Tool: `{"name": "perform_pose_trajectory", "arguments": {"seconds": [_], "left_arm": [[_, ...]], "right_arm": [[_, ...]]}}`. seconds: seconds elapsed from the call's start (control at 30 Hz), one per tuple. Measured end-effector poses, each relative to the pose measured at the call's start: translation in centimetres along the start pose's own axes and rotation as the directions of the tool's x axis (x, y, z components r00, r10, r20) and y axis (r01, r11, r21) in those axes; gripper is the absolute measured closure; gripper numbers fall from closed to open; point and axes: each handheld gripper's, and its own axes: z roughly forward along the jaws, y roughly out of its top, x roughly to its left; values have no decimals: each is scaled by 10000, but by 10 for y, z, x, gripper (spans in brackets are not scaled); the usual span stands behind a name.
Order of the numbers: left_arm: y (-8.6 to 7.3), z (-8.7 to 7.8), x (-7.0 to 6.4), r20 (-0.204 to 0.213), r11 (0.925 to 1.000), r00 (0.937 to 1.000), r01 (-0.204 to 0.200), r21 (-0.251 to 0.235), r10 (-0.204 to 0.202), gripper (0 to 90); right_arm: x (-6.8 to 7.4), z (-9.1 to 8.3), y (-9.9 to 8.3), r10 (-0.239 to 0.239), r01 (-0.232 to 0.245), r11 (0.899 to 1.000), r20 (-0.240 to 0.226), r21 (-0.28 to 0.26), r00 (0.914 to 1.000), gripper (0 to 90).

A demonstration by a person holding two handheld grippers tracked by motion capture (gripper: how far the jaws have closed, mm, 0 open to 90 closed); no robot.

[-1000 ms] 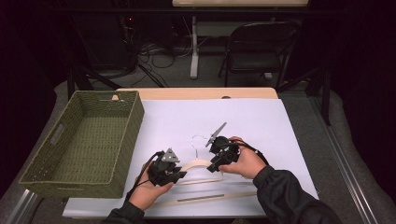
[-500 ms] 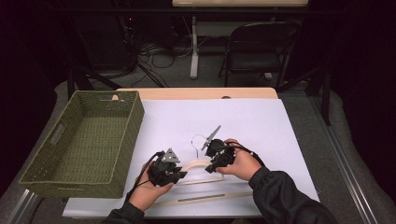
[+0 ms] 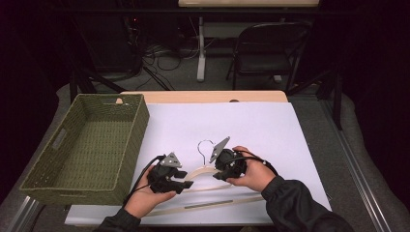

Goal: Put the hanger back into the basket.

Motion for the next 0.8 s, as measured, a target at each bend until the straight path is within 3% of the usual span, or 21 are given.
{"name": "perform_pose_trajectory", "arguments": {"seconds": [0.17,0.3,0.37,0.57,0.77,0.8], "left_arm": [[-2,0,1,478,9982,9988,-150,573,123,510],[-6,6,2,998,9942,9949,-222,1055,116,561],[-7,9,2,1049,9912,9942,-382,1265,249,589],[-8,11,2,1516,9882,9876,-629,1399,414,670],[-7,12,-1,1697,9822,9833,-936,1626,656,733],[-7,11,-2,1910,9819,9790,-1029,1590,716,765]], "right_arm": [[6,-5,0,-419,422,9991,252,-96,9988,770],[9,-7,-1,-580,585,9982,332,-136,9978,771],[10,-8,-1,-569,575,9982,342,-165,9978,771],[14,-11,-2,-674,682,9974,348,-218,9971,774],[18,-15,-2,-787,798,9963,326,-322,9964,774],[20,-18,-3,-728,737,9964,237,-411,9971,714]]}}
